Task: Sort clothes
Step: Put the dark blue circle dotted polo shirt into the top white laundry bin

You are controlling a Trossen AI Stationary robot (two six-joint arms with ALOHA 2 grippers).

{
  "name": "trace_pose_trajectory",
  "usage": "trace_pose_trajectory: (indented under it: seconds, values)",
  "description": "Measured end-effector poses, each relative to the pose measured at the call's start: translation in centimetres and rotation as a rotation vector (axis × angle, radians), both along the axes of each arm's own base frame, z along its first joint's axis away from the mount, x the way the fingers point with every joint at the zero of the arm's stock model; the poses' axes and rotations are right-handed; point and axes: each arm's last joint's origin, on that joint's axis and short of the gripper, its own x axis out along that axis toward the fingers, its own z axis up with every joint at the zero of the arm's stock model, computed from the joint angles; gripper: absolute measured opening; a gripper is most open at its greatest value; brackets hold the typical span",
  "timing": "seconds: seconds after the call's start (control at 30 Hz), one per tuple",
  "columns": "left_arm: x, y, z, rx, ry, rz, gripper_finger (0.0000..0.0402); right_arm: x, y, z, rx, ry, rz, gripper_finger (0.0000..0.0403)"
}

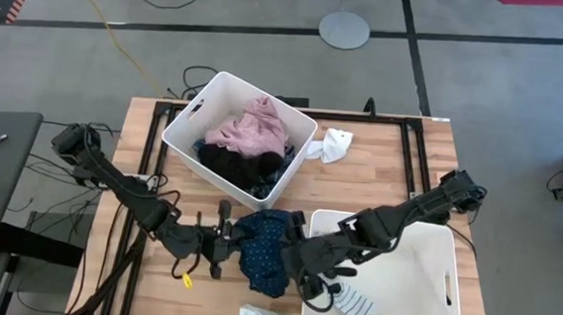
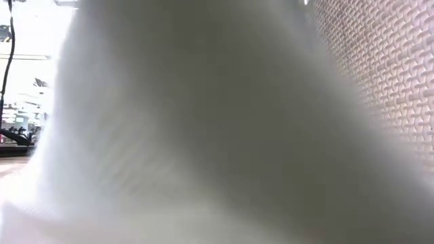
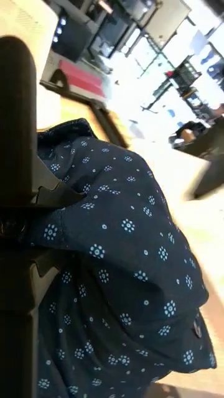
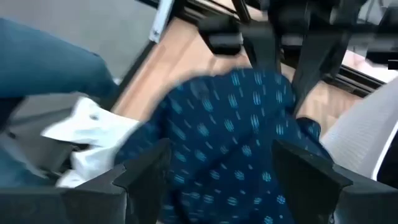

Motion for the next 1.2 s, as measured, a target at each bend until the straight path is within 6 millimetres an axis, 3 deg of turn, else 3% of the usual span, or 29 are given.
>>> trace_pose_trajectory:
  seconds: [0.3, 0.6, 0.83, 0.93, 1.13, 1.2]
  values:
    - [-1.0, 0.0, 2.4, -0.041, -0.102, -0.116, 0.0028, 1.9, -0.7, -1.8, -0.173, -0.022, -0.106, 0.0297]
    - [-1.0, -0.1, 2.9, -0.062, -0.139, -0.146, 0.0028, 4.0, -1.2, -1.6, -0.225, -0.158, -0.091, 0.0297]
    - [-0.8, -0.1, 2.9, -0.059, -0.131, -0.196, 0.0028, 6.0, -1.5, -3.1, -0.205, -0.192, -0.065, 0.0287]
    - [-0.9, -0.1, 2.7, -0.056, -0.119, -0.199, 0.0028, 6.5, -1.4, -3.6, -0.206, -0.199, -0.066, 0.0250]
    - [-1.0, -0.2, 3.0, -0.072, -0.127, -0.188, 0.0054, 6.3, -1.8, -3.6, -0.221, -0.180, -0.085, 0.0087]
    - [-1.1, -0.2, 3.1, -0.069, -0.137, -0.169, 0.0071, 6.3, -1.8, -3.5, -0.228, -0.180, -0.089, 0.0063]
